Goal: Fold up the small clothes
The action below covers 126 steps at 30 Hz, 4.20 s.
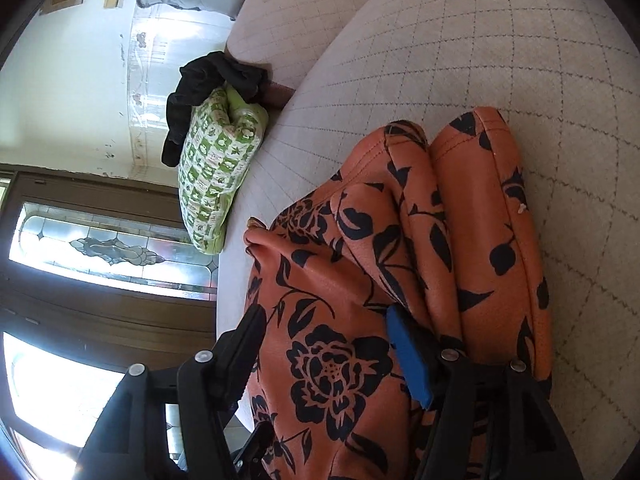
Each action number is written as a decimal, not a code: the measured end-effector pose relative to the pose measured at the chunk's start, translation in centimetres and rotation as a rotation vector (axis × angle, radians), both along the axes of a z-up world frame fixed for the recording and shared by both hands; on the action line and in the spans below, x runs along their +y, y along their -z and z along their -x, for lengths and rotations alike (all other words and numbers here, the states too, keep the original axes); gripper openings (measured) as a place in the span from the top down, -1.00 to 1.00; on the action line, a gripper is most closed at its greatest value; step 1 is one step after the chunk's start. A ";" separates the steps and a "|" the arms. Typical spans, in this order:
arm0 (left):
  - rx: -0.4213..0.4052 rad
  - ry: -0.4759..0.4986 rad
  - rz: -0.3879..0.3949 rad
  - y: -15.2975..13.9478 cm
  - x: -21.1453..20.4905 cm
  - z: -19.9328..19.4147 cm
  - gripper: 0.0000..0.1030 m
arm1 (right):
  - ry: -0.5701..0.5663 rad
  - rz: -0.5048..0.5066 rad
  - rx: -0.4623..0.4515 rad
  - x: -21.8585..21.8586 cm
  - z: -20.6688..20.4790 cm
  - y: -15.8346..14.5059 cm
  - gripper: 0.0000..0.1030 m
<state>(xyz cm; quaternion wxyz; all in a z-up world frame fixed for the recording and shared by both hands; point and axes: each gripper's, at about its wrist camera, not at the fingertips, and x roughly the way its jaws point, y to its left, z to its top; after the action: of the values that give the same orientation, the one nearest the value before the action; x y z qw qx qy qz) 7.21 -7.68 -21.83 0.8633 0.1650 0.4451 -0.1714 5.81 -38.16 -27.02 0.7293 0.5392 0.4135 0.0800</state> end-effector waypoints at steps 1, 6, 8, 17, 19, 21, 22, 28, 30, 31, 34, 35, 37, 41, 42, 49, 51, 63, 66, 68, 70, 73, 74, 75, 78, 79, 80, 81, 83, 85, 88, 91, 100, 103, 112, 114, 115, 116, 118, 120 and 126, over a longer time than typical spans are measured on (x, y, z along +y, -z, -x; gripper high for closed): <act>0.000 0.000 0.002 0.0 0.0 0.0 -0.77 | 0.000 0.006 -0.002 0.1 0.0 -0.1 -0.29; 0.000 0.002 0.005 0.1 0.1 0.0 -0.77 | 0.010 0.019 -0.007 0.3 0.0 -0.2 -0.29; 0.000 0.001 0.005 0.1 0.1 0.0 -0.78 | 0.010 0.017 -0.007 0.3 0.1 -0.2 -0.29; 0.000 -0.006 0.002 0.2 0.2 0.0 -0.84 | 0.008 0.011 -0.010 0.2 0.1 -0.2 -0.29; 0.001 -0.014 0.003 0.4 0.2 -0.1 -0.86 | 0.006 0.016 -0.012 0.2 0.2 -0.2 -0.29; 0.007 -0.018 0.007 0.5 0.4 -0.1 -0.87 | 0.004 0.015 -0.014 0.2 0.3 -0.2 -0.29; 0.009 -0.022 0.009 0.6 0.4 -0.2 -0.87 | 0.005 0.013 -0.014 0.1 0.4 -0.3 -0.29; 0.030 -0.018 -0.013 1.3 0.2 0.0 -0.89 | 0.009 0.005 -0.027 -0.1 0.7 -0.2 -0.29; 0.034 -0.017 -0.031 1.4 0.0 0.0 -0.89 | 0.006 0.009 -0.024 -0.1 1.1 -0.4 -0.29; 0.031 -0.016 -0.043 1.5 -0.2 0.1 -0.89 | 0.004 0.007 -0.019 -0.2 1.2 -0.5 -0.29; 0.001 0.010 -0.103 1.7 -1.1 0.6 -0.90 | 0.022 -0.032 0.009 -1.2 2.5 -0.7 -0.29; -0.007 0.021 -0.123 1.7 -1.4 0.6 -0.90 | 0.034 -0.054 0.022 -1.6 3.0 -0.7 -0.29; 0.000 0.018 -0.133 1.7 -1.6 0.6 -0.90 | 0.063 -0.085 0.048 -2.6 4.0 -0.7 -0.29; 0.054 0.013 -0.080 1.3 -0.6 -0.2 -0.90 | 0.073 -0.001 0.075 -3.7 5.4 -1.6 -0.37; 0.071 0.010 -0.058 1.1 -0.3 -0.3 -0.90 | 0.049 0.015 0.078 -3.7 5.4 -1.7 -0.37; 0.087 0.009 -0.030 0.0 0.6 -0.3 -0.90 | -0.059 0.116 0.109 -1.9 4.7 -1.5 -0.36; 0.055 0.019 -0.057 -0.6 0.2 0.1 -0.89 | -0.081 0.176 0.098 -1.2 4.3 -2.0 -0.36; 0.041 0.025 -0.077 -0.8 -0.6 0.3 -0.89 | -0.199 0.377 0.072 2.5 3.0 -3.0 0.32; 0.069 0.008 -0.053 -0.5 -0.3 0.3 -0.89 | -0.207 0.429 0.038 3.2 3.3 -4.0 0.58; 0.075 0.003 -0.047 -0.6 -0.1 0.1 -0.89 | -0.206 0.493 0.019 3.8 3.4 -4.7 0.65; 0.061 -0.003 -0.052 -0.9 0.0 0.0 -0.89 | -0.191 0.566 -0.016 4.6 3.7 -5.7 0.68; 0.055 -0.009 -0.051 -1.1 0.0 0.0 -0.89 | -0.173 0.654 -0.080 5.6 4.6 -7.4 0.69; 0.055 -0.009 -0.048 -1.2 0.0 0.0 -0.89 | -0.169 0.665 -0.100 5.8 4.8 -7.8 0.69; 0.054 -0.008 -0.046 -1.1 0.0 0.0 -0.89 | -0.172 0.672 -0.127 6.0 5.1 -8.2 0.69; 0.057 0.000 -0.058 -0.5 -0.3 0.0 -0.89 | -0.192 0.696 -0.120 6.3 4.7 -7.9 0.69; 0.060 0.002 -0.062 -0.2 -0.4 0.1 -0.89 | -0.202 0.675 -0.082 6.3 4.1 -7.1 0.69; 0.065 0.006 -0.062 0.0 -0.4 0.2 -0.90 | -0.212 0.649 -0.047 6.1 3.7 -6.3 0.69; 0.067 0.005 -0.058 0.1 -0.4 0.3 -0.90 | -0.214 0.616 -0.015 5.8 3.4 -5.4 0.69; 0.068 0.002 -0.051 -0.1 -0.3 0.3 -0.89 | -0.201 0.588 -0.018 5.4 3.5 -5.5 0.69; 0.060 0.010 -0.050 -0.6 -0.3 0.3 -0.89 | -0.155 0.615 -0.074 4.9 4.8 -7.1 0.70; 0.047 0.025 -0.029 -1.6 -0.2 0.5 -0.89 | -0.087 0.648 -0.160 4.9 6.4 -9.9 0.71; 0.026 0.048 -0.002 -2.5 -0.5 0.7 -0.89 | -0.047 0.719 -0.173 5.5 8.2 -10.9 0.72; 0.089 0.080 0.009 0.5 -1.5 0.3 -0.90 | -0.045 0.614 0.084 3.1 8.1 -6.6 0.64; 0.097 0.079 0.022 -0.4 -0.9 -0.1 -0.90 | 0.022 0.510 0.080 1.8 8.1 -7.1 0.64; 0.002 -0.002 -0.011 -2.0 0.7 -1.9 -0.90 | 0.098 0.592 -0.066 0.5 5.8 -11.3 0.64; 0.015 -0.015 -0.023 -1.5 0.7 -2.0 -0.90 | 0.048 0.597 -0.051 1.4 4.1 -10.9 0.64; 0.020 -0.015 -0.024 -1.3 0.7 -2.0 -0.90 | 0.023 0.593 -0.030 1.8 2.7 -10.1 0.64; 0.020 -0.014 -0.028 -1.1 0.6 -2.1 -0.90 | 0.006 0.584 0.005 2.1 1.9 -9.1 0.64; 0.012 0.003 -0.061 -0.4 0.2 -2.1 -0.90 | -0.008 0.561 0.154 1.5 0.0 -6.0 0.64; 0.011 0.019 -0.081 0.2 -0.2 -2.1 -0.91 | -0.008 0.479 0.200 0.5 -0.9 -2.8 0.74; 0.017 -0.013 -0.087 0.8 -0.3 -2.2 -0.97 | 0.013 0.425 0.115 -0.4 0.3 -2.9 0.74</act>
<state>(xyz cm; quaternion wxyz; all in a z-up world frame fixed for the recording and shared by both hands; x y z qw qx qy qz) 9.45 -7.93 -22.62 0.8524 0.1981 0.4607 -0.1478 5.47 -38.59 -24.12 0.8024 0.3796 0.4584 -0.0446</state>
